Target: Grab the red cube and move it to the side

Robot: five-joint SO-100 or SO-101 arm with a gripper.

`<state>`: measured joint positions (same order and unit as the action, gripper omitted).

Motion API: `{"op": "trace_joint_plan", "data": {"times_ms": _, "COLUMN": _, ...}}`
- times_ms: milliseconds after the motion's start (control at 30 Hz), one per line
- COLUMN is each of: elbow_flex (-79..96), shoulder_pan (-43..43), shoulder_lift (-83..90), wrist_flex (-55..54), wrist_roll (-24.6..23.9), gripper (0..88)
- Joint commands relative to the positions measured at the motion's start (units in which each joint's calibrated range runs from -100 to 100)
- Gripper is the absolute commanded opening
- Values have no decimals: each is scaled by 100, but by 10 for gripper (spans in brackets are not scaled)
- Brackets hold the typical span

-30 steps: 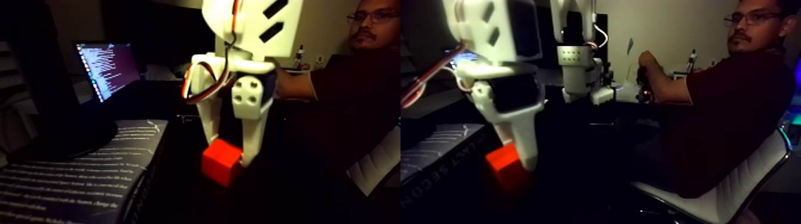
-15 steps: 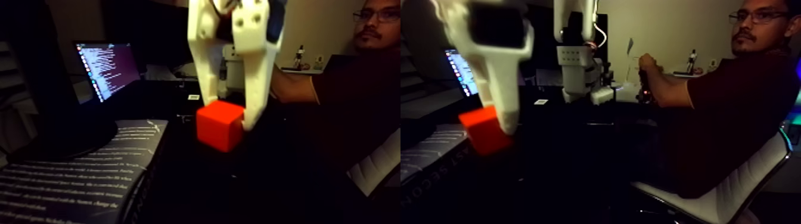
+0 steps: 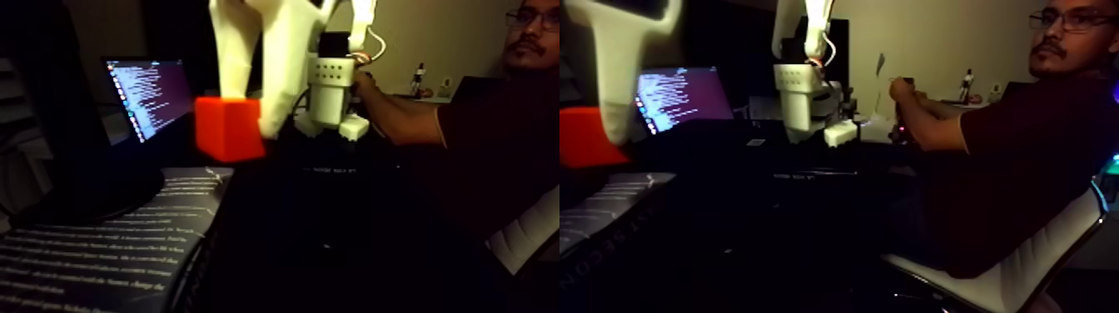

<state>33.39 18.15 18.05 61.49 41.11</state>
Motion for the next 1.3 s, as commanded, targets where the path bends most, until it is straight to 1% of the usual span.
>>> {"op": "trace_joint_plan", "data": {"times_ms": 0, "elbow_flex": -197, "shoulder_pan": 200, "shoulder_lift": 153, "wrist_flex": -160, "wrist_roll": -3, "gripper": 161}}
{"op": "trace_joint_plan", "data": {"times_ms": 100, "elbow_flex": -269, "shoulder_pan": 400, "shoulder_lift": -74, "wrist_flex": -456, "wrist_roll": -148, "gripper": 161}}
{"op": "trace_joint_plan", "data": {"times_ms": 167, "elbow_flex": -460, "shoulder_pan": 500, "shoulder_lift": -267, "wrist_flex": -422, "wrist_roll": -197, "gripper": 161}}
{"op": "trace_joint_plan", "data": {"times_ms": 267, "elbow_flex": -714, "shoulder_pan": 608, "shoulder_lift": -595, "wrist_flex": -143, "wrist_roll": -208, "gripper": 161}}
{"op": "trace_joint_plan", "data": {"times_ms": 367, "elbow_flex": -1049, "shoulder_pan": 617, "shoulder_lift": -939, "wrist_flex": 93, "wrist_roll": -370, "gripper": 161}}
{"op": "trace_joint_plan", "data": {"times_ms": 533, "elbow_flex": -1775, "shoulder_pan": 617, "shoulder_lift": -1460, "wrist_flex": 803, "wrist_roll": -569, "gripper": 161}}
{"op": "trace_joint_plan", "data": {"times_ms": 700, "elbow_flex": -2319, "shoulder_pan": 700, "shoulder_lift": -1872, "wrist_flex": 1014, "wrist_roll": -709, "gripper": 161}}
{"op": "trace_joint_plan", "data": {"times_ms": 833, "elbow_flex": -2401, "shoulder_pan": 800, "shoulder_lift": -2183, "wrist_flex": 963, "wrist_roll": -807, "gripper": 161}}
{"op": "trace_joint_plan", "data": {"times_ms": 1000, "elbow_flex": -2401, "shoulder_pan": 866, "shoulder_lift": -2502, "wrist_flex": 921, "wrist_roll": -812, "gripper": 161}}
{"op": "trace_joint_plan", "data": {"times_ms": 1133, "elbow_flex": -2328, "shoulder_pan": 875, "shoulder_lift": -2620, "wrist_flex": 574, "wrist_roll": -866, "gripper": 161}}
{"op": "trace_joint_plan", "data": {"times_ms": 1267, "elbow_flex": -2328, "shoulder_pan": 858, "shoulder_lift": -2628, "wrist_flex": 456, "wrist_roll": -871, "gripper": 161}}
